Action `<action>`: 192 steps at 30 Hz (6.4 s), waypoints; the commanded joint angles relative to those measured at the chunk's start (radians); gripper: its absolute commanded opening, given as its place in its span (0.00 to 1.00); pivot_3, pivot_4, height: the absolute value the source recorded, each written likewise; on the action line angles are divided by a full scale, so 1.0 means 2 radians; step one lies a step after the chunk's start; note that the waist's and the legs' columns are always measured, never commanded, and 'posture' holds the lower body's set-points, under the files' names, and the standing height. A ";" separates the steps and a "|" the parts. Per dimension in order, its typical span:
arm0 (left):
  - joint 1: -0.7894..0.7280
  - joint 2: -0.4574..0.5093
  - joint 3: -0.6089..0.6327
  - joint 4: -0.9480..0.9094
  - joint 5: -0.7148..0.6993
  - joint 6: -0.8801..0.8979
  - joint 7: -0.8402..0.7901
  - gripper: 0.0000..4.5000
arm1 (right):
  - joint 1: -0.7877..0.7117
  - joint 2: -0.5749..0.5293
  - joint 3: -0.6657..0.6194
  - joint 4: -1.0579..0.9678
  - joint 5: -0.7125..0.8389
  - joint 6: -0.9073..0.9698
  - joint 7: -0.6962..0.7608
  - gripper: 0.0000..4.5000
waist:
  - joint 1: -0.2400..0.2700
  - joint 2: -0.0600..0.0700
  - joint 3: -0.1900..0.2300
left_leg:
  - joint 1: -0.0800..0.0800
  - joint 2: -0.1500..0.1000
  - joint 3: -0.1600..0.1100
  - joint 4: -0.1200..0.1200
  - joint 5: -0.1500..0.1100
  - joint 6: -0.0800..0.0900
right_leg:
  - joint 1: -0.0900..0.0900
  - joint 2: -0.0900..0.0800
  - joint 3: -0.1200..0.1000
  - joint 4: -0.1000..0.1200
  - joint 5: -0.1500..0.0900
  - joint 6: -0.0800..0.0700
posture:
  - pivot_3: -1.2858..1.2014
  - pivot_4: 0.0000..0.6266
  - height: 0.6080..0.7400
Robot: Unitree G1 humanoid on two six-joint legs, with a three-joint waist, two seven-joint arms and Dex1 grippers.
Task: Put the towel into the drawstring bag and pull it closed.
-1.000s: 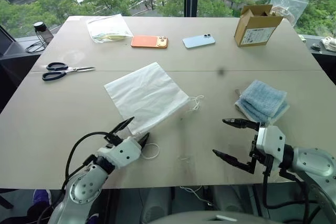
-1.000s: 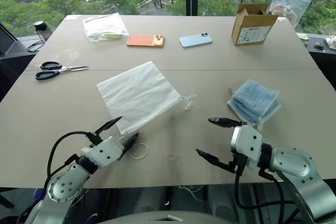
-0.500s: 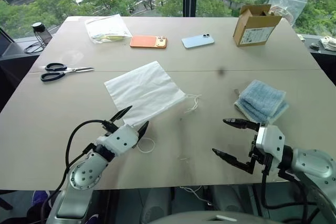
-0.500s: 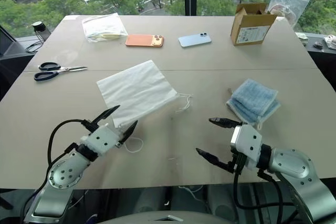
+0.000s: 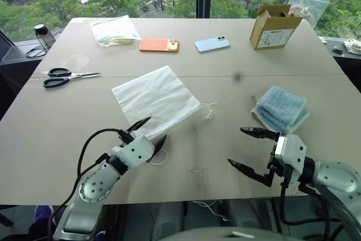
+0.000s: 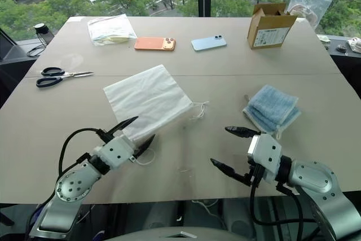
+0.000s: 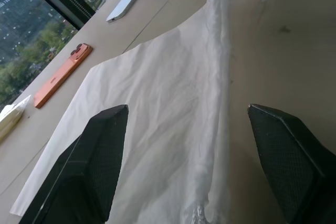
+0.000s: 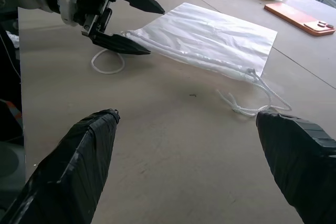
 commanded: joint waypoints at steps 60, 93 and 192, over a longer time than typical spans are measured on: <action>-0.112 -0.040 -0.004 -0.020 -0.040 0.207 -0.006 0.65 | -0.004 0.026 -0.007 -0.013 -0.013 0.004 -0.030 1.00 | 0.000 0.000 0.000 | 0.000 0.000 0.000 0.000 0.000 0.000 | 0.000 0.000 0.000 0.000 0.000 0.000 | 0.52 0.24 1.00; -0.316 -0.114 0.119 0.007 -0.431 0.735 0.023 0.01 | -0.309 -0.082 -0.064 0.325 -0.030 0.242 -0.020 1.00 | -0.004 0.000 0.001 | 0.000 -0.002 -0.003 0.001 0.000 0.000 | 0.001 0.000 -0.001 0.000 0.003 0.000 | 0.52 0.24 1.00; -0.203 -0.006 0.072 -0.104 -0.509 0.646 -0.042 0.00 | -0.462 0.355 -0.124 0.459 0.084 0.447 -0.079 0.04 | -0.009 0.002 0.001 | -0.001 -0.002 -0.004 -0.003 0.000 0.000 | -0.001 0.000 -0.002 0.000 0.002 -0.001 | 0.52 0.24 1.00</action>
